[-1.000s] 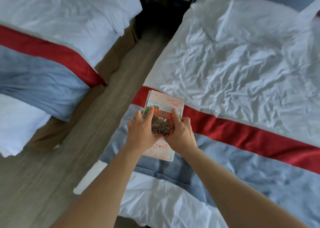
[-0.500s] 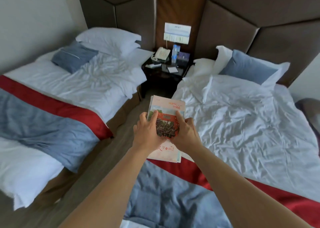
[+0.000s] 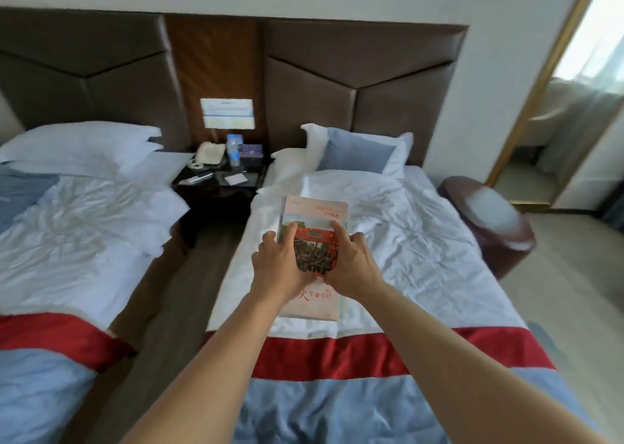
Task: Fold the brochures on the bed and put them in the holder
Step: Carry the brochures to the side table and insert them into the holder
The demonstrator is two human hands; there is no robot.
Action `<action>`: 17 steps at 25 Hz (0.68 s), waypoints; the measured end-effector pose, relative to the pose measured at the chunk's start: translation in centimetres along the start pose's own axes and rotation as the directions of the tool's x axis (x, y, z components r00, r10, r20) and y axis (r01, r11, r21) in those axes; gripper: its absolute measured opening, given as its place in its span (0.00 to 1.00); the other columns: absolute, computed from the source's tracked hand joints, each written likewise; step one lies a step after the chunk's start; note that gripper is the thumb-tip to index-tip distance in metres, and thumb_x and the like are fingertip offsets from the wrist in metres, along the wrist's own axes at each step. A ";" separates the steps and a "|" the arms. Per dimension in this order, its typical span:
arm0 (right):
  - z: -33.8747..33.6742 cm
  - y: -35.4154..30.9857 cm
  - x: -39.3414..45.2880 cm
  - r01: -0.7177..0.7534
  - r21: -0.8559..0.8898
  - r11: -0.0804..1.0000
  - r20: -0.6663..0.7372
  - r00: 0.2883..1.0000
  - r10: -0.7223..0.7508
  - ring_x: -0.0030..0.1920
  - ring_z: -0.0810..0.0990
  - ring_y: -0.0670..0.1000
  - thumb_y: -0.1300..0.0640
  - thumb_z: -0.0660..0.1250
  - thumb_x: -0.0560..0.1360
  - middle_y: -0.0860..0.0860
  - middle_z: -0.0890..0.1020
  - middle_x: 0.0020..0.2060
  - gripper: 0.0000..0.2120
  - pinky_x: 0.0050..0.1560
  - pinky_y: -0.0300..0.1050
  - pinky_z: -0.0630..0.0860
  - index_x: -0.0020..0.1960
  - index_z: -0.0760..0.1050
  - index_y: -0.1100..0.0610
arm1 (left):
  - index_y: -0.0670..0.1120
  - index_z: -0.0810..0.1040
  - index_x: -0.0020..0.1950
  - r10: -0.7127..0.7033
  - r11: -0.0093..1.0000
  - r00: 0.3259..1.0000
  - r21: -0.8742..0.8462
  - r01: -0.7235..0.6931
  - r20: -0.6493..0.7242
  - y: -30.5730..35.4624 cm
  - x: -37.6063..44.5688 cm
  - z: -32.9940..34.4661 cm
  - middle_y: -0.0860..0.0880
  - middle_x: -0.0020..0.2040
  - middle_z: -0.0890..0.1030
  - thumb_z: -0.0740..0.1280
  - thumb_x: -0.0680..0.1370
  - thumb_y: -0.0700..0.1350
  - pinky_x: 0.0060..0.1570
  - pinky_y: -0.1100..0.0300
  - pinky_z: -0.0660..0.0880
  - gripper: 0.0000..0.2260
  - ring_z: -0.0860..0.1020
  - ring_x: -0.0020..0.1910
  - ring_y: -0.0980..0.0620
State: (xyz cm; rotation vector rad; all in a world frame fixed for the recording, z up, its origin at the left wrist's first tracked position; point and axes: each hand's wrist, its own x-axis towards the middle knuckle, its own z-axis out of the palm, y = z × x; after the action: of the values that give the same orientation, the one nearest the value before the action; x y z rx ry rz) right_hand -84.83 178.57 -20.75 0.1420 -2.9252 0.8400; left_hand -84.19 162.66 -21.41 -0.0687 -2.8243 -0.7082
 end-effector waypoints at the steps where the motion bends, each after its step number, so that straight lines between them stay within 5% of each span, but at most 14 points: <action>1: -2.2 1.9 -0.6 -0.037 -0.007 0.999 -0.033 0.999 0.037 0.59 0.75 0.60 0.53 0.76 0.68 0.58 0.68 0.61 0.49 0.58 0.53 0.76 0.80 0.49 0.46 | 0.53 0.56 0.76 0.041 0.999 0.999 -0.010 -0.041 0.014 2.7 0.5 1.0 0.41 0.65 0.68 0.75 0.66 0.61 0.62 0.45 0.67 0.45 0.69 0.64 0.40; 8: -17.8 17.9 -9.6 -0.313 -0.025 0.950 -0.263 0.919 0.296 0.58 0.76 0.62 0.55 0.75 0.68 0.58 0.68 0.60 0.48 0.59 0.55 0.77 0.80 0.51 0.46 | 0.53 0.53 0.78 0.362 0.930 0.923 -0.115 -0.349 0.132 25.0 -0.7 9.4 0.41 0.65 0.71 0.75 0.67 0.59 0.61 0.46 0.68 0.46 0.71 0.63 0.41; 17: -33.9 36.7 -30.7 -0.622 -0.020 0.783 -0.429 0.712 0.556 0.58 0.76 0.59 0.54 0.75 0.68 0.55 0.67 0.61 0.48 0.55 0.52 0.79 0.79 0.49 0.45 | 0.55 0.53 0.76 0.635 0.769 0.734 -0.295 -0.567 0.241 52.9 -15.6 19.1 0.42 0.65 0.68 0.75 0.66 0.61 0.63 0.47 0.69 0.46 0.71 0.62 0.44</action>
State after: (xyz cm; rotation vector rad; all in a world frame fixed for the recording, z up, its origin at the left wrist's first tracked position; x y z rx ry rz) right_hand -56.38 229.52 -14.89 -0.9268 -2.6114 0.5730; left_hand -67.68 218.49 -17.09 -1.1960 -2.7223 -0.8678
